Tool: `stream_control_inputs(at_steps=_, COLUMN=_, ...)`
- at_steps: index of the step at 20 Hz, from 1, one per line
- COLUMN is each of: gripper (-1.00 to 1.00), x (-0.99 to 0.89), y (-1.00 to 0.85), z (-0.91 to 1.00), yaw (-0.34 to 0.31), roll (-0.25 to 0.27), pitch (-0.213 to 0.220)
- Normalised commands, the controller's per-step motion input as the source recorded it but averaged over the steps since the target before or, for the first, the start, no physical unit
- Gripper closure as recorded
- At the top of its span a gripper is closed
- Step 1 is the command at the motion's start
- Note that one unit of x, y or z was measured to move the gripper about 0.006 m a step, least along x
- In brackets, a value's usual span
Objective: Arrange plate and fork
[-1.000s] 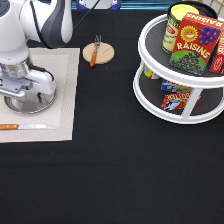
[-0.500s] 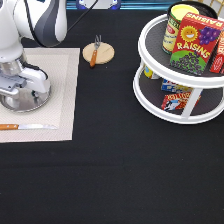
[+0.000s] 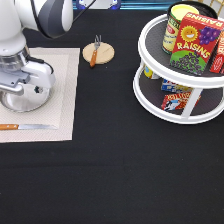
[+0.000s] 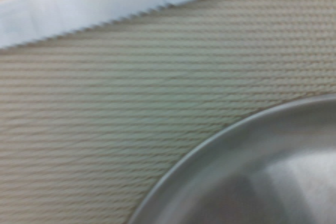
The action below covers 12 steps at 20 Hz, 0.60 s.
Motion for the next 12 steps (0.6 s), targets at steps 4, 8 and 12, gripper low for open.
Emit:
stream_control_inputs(at_steps=4, gripper=-1.0, x=-0.77, y=0.64, z=0.4, yaw=0.049, roll=-0.031, pitch=-0.154)
stream_control_inputs(at_steps=8, gripper=-1.0, x=-0.87, y=0.68, z=0.16, yaw=0.02, roll=0.0, pitch=-0.169)
stream_control_inputs(at_steps=12, gripper=-1.0, x=-0.89, y=0.67, z=0.0, yaw=0.003, roll=0.0, pitch=-0.187)
